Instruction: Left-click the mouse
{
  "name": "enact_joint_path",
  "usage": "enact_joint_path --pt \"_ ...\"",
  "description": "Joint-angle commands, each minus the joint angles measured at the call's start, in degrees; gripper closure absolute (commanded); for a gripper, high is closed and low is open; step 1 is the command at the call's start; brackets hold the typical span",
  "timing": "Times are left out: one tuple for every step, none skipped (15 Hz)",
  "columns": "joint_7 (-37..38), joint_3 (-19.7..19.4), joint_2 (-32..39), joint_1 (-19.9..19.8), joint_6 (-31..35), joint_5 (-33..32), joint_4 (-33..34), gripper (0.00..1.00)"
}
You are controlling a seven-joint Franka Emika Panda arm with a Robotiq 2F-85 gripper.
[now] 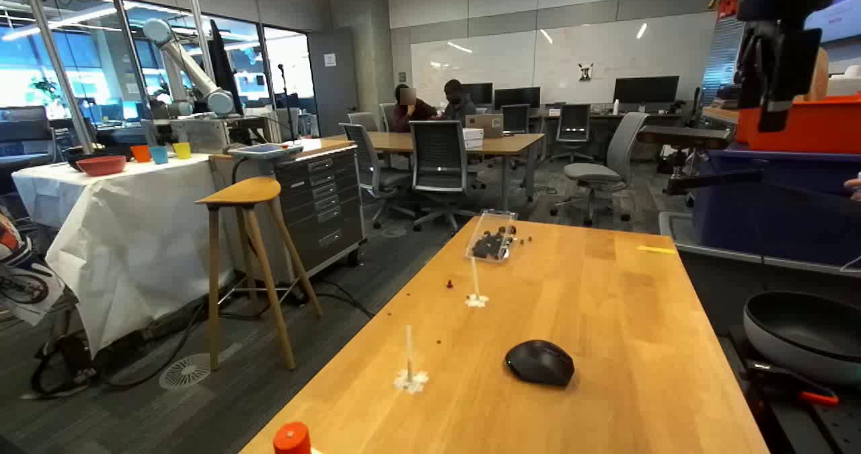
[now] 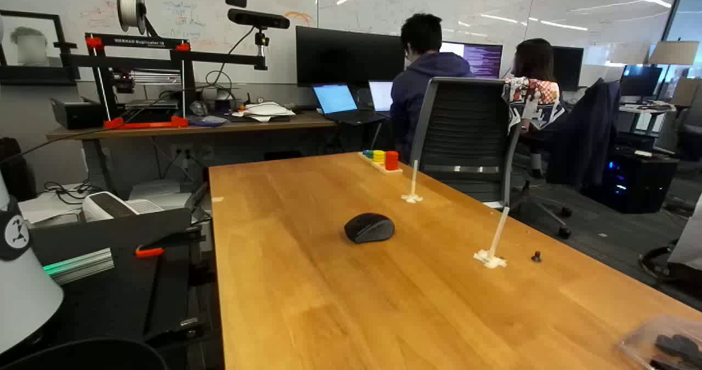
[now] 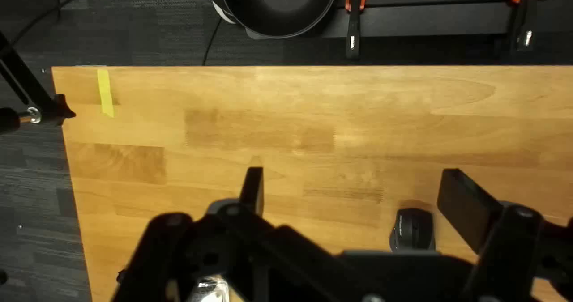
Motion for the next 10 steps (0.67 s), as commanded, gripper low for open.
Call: enact_joint_path --pt "0.54 -0.77 0.06 1.07 -0.22 -0.47 0.27 0.0" --pt "0.54 -0.77 0.02 1.07 -0.22 -0.47 0.44 0.0" --pt "0.54 -0.77 -0.07 1.07 -0.22 -0.47 0.52 0.0" --pt "0.54 -0.77 -0.09 1.07 -0.22 -0.47 0.56 0.0" --pt "0.55 -0.77 -0.1 1.07 -0.22 -0.47 0.56 0.0" --pt "0.55 -0.77 -0.09 1.07 -0.22 -0.47 0.56 0.0" --pt "0.55 -0.77 -0.09 1.07 -0.22 -0.47 0.56 0.0" --pt "0.55 -0.77 -0.1 1.07 -0.22 -0.47 0.56 0.0" --pt "0.59 -0.59 0.08 1.0 -0.47 -0.75 0.8 0.0" --pt "1.16 -0.43 0.49 0.72 0.18 -1.24 0.93 0.0"
